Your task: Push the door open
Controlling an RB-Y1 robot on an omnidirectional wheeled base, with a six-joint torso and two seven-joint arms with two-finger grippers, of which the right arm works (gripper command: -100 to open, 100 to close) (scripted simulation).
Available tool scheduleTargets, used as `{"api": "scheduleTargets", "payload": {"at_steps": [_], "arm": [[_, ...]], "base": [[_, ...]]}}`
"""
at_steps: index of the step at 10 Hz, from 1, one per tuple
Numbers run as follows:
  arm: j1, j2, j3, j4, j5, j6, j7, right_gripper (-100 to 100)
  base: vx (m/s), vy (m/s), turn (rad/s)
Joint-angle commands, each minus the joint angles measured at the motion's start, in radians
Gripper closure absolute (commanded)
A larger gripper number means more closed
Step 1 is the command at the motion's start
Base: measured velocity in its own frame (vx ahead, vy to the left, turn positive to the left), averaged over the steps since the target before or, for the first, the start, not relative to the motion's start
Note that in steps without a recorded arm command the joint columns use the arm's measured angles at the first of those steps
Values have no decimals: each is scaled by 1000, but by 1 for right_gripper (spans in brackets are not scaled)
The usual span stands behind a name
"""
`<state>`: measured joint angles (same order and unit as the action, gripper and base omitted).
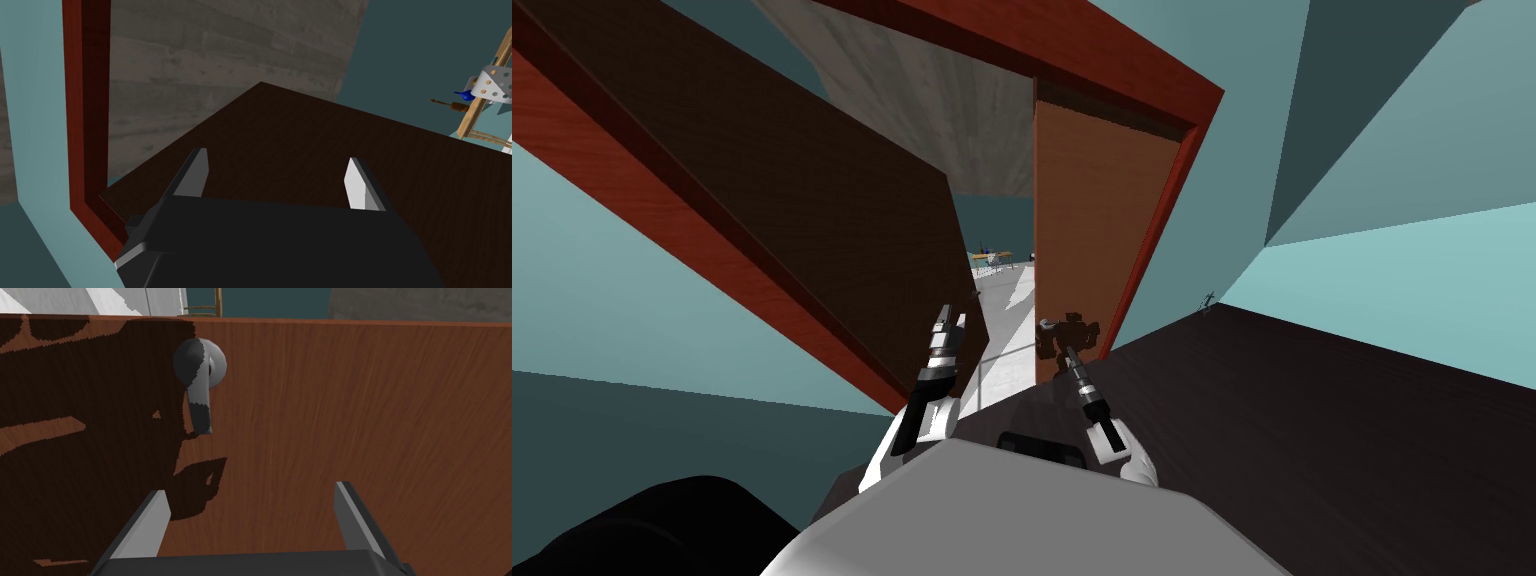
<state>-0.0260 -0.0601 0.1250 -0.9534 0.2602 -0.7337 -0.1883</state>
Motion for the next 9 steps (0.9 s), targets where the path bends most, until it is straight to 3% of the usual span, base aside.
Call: {"api": "scheduleTargets", "payload": {"at_steps": [1,9], "arm": [[-14,1,-1,31,1,-9,-5,-100],[-105,17,9,240,23,-70,-52,-100]], "base": [[48,-44,28],[75,-57,50]]}}
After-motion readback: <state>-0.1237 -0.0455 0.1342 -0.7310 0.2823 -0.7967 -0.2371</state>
